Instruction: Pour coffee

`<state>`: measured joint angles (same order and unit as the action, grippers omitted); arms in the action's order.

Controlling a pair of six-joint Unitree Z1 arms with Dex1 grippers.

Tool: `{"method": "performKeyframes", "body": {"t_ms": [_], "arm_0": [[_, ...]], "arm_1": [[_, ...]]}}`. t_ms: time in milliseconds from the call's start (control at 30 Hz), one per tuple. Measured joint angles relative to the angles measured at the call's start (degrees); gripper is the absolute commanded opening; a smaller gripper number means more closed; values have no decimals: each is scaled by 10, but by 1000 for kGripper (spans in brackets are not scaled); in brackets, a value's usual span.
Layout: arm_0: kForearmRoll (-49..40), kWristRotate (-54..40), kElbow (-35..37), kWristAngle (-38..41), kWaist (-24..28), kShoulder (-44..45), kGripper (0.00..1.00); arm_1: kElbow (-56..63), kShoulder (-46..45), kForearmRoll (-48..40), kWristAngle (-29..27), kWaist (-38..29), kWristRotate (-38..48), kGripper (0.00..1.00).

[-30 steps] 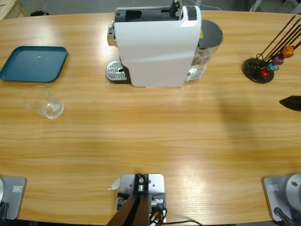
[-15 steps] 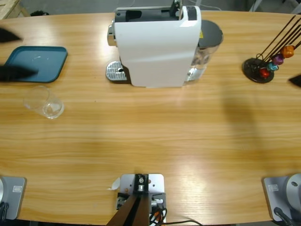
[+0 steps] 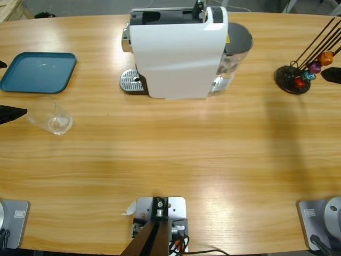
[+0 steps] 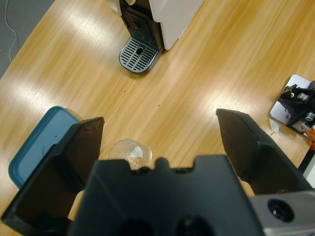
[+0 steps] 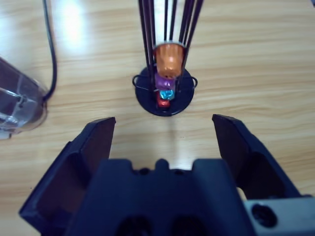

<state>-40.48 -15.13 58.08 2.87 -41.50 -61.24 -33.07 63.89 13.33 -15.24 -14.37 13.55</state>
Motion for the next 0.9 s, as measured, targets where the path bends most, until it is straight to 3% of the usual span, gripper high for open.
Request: {"method": "performKeyframes", "body": {"t_ms": [300, 367, 467, 567, 900], "arm_0": [[1, 0, 55, 0, 0, -33, 996], [1, 0, 66, 0, 0, -41, 996], [1, 0, 76, 0, 0, -48, 996], [1, 1, 78, 0, 0, -54, 996], [1, 1, 82, 2, 0, -68, 996]], "arm_1": [[63, 24, -141, 42, 38, -11, 890], [73, 34, -168, 44, 46, -12, 788], [78, 50, -191, 44, 55, -15, 746], [80, 60, -214, 44, 63, -23, 642], [86, 107, -252, 44, 80, -36, 637]]}}
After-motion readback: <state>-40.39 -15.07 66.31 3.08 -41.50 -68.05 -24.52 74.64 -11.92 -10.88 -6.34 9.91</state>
